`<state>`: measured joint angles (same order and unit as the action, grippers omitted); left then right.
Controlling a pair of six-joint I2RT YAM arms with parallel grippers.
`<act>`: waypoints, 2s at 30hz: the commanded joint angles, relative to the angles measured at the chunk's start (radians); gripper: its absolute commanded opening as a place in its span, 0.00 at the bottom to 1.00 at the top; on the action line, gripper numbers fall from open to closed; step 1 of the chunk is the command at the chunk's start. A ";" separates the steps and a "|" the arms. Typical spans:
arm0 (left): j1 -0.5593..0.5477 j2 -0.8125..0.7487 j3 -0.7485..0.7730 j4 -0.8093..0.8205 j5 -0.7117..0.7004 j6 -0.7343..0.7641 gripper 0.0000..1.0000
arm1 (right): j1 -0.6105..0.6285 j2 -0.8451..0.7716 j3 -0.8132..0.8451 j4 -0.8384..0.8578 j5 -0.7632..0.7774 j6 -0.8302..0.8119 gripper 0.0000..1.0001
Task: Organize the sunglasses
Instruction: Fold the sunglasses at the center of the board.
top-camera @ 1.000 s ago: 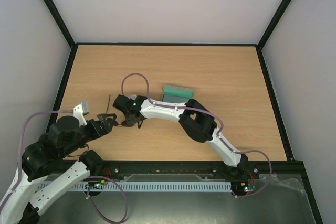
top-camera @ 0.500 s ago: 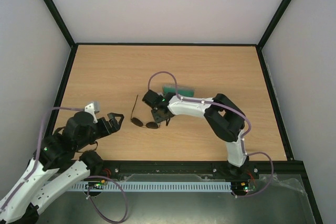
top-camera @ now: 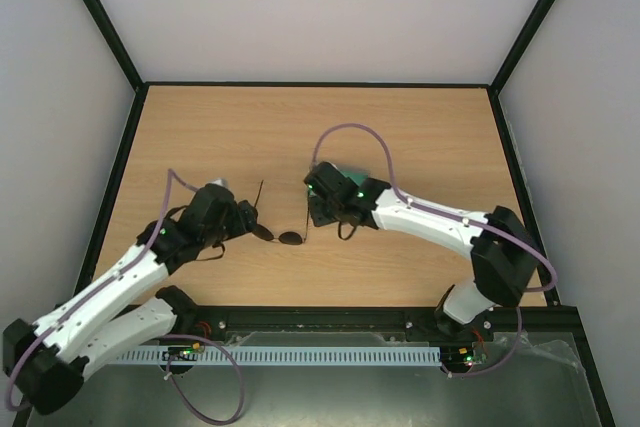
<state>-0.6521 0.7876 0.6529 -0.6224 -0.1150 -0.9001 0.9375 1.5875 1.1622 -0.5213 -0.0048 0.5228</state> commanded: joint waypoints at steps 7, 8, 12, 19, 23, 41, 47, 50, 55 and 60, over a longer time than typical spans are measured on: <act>0.289 0.288 0.006 0.283 0.131 0.208 0.41 | 0.003 -0.217 -0.396 0.147 -0.095 0.212 0.35; 0.299 0.315 0.008 0.301 0.140 0.214 0.38 | 0.004 -0.221 -0.416 0.167 -0.109 0.218 0.34; 0.307 0.419 0.007 0.370 0.163 0.216 0.31 | 0.015 -0.210 -0.454 0.213 -0.123 0.240 0.34; 0.307 0.544 -0.011 0.451 0.171 0.216 0.29 | 0.024 -0.181 -0.471 0.249 -0.122 0.250 0.34; 0.307 0.585 -0.010 0.463 0.160 0.223 0.28 | 0.024 -0.183 -0.487 0.253 -0.114 0.253 0.34; 0.307 0.584 -0.035 0.478 0.158 0.219 0.27 | 0.023 -0.207 -0.508 0.237 -0.095 0.248 0.35; 0.307 0.605 -0.034 0.493 0.157 0.224 0.27 | 0.023 -0.202 -0.509 0.237 -0.097 0.252 0.35; 0.307 0.631 -0.037 0.509 0.165 0.228 0.27 | 0.023 -0.203 -0.502 0.228 -0.089 0.252 0.35; 0.303 0.666 -0.049 0.536 0.176 0.235 0.26 | 0.023 -0.209 -0.494 0.212 -0.080 0.247 0.35; 0.277 0.660 -0.078 0.545 0.183 0.228 0.25 | 0.023 -0.215 -0.496 0.201 -0.068 0.247 0.35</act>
<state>-0.3557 1.4555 0.6037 -0.0959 0.0578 -0.6792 0.9562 1.3949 0.6571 -0.2878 -0.1143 0.7677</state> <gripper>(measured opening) 0.250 0.353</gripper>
